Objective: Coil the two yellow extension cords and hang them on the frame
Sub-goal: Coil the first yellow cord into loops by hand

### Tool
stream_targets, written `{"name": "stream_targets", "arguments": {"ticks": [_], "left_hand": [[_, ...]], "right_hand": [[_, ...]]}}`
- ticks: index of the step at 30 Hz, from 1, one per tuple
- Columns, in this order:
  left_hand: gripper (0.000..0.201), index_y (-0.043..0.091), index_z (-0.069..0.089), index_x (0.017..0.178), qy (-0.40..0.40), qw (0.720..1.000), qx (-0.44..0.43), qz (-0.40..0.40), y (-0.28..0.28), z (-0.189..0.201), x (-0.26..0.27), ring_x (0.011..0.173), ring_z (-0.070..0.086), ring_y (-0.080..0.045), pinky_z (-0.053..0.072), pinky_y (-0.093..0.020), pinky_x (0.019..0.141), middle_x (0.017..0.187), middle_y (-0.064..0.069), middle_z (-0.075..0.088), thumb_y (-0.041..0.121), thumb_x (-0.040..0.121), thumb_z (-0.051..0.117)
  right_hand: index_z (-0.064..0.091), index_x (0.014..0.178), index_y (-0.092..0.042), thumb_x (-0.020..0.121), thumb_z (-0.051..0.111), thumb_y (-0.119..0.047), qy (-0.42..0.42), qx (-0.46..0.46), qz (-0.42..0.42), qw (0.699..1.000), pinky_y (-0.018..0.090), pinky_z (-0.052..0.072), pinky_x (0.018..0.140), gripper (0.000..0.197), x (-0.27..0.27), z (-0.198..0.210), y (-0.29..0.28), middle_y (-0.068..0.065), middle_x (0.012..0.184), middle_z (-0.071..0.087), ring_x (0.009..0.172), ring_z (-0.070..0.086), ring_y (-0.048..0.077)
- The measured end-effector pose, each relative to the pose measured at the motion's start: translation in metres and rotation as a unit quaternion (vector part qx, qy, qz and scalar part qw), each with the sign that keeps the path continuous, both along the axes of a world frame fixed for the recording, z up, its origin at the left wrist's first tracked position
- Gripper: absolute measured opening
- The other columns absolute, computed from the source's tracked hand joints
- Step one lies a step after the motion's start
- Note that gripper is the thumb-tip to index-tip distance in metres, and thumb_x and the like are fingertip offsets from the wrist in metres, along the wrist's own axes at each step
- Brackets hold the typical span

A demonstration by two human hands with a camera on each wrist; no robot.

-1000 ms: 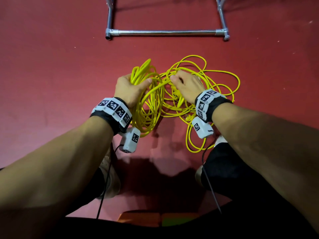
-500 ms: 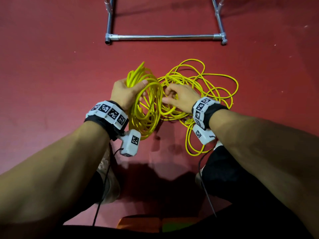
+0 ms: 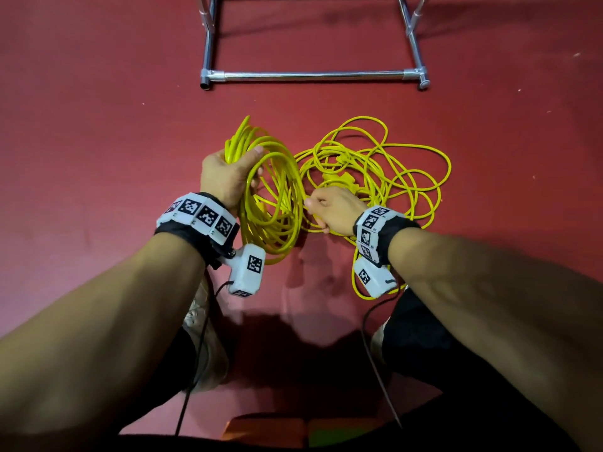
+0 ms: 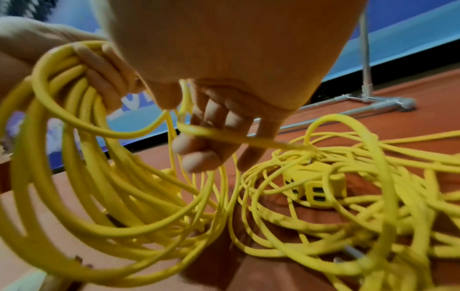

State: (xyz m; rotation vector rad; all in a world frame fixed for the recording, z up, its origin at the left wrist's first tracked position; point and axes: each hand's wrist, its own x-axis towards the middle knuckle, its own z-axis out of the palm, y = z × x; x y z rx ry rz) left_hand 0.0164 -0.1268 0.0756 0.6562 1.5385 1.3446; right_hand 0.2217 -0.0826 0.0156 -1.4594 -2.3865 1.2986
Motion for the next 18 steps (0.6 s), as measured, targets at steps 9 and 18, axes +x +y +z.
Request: {"name": "stream_targets", "arguments": {"ticks": [9, 18], "left_hand": [[0.029, 0.005, 0.065, 0.077, -0.032, 0.998, -0.041, -0.048, 0.004, 0.001, 0.014, 0.038, 0.051, -0.018, 0.042, -0.025, 0.042, 0.053, -0.008, 0.062, 0.027, 0.096, 0.058], [0.016, 0.007, 0.063, 0.073, 0.033, 0.996, -0.035, -0.074, 0.003, 0.0, 0.017, 0.044, 0.053, -0.018, 0.047, -0.026, 0.051, 0.056, -0.005, 0.062, 0.018, 0.067, 0.073]], "right_hand": [[0.056, 0.09, -0.021, 0.101, 0.048, -0.034, 0.018, 0.153, -0.034, 0.988, 0.038, 0.036, 0.064, 0.019, 0.016, 0.021, 0.025, -0.007, 0.06, 0.047, 0.065, 0.044, 0.023], [0.056, 0.093, -0.019, 0.101, 0.051, -0.036, 0.017, 0.23, 0.015, 0.973, 0.045, 0.036, 0.098, 0.02, -0.004, 0.02, 0.015, -0.014, 0.075, 0.051, 0.076, 0.044, 0.015]]}}
